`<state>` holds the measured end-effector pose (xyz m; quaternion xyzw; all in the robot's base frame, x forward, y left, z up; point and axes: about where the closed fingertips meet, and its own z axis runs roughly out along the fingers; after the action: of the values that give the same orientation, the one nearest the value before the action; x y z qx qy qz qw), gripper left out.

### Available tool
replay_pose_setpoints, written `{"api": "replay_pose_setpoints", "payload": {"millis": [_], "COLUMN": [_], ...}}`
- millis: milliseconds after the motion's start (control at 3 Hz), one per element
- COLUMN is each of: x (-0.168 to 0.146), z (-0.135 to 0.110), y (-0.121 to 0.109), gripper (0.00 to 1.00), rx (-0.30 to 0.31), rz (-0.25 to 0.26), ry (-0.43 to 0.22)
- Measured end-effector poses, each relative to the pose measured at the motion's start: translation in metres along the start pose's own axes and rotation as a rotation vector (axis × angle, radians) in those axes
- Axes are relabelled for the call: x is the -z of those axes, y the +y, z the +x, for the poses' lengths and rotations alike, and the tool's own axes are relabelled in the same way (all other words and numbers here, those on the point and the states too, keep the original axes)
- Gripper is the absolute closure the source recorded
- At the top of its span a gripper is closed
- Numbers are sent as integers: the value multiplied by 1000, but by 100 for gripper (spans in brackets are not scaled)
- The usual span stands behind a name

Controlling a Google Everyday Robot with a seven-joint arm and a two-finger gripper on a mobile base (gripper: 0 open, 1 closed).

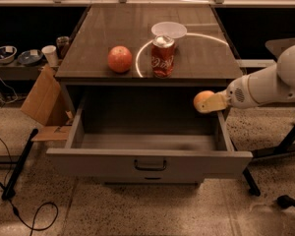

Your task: Pick orange from top drawer and place on counter

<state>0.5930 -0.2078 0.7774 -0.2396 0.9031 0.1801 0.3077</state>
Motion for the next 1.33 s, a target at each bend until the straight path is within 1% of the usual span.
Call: {"api": "replay_pose_setpoints", "payload": {"millis": [333, 1000, 1333], "x": [26, 65, 66], "z": [-23, -59, -73], "y": [-9, -20, -22], "gripper": [100, 100, 100], "rx": [25, 60, 72], "rz": [41, 105, 112], "ry": [-47, -119, -129]}}
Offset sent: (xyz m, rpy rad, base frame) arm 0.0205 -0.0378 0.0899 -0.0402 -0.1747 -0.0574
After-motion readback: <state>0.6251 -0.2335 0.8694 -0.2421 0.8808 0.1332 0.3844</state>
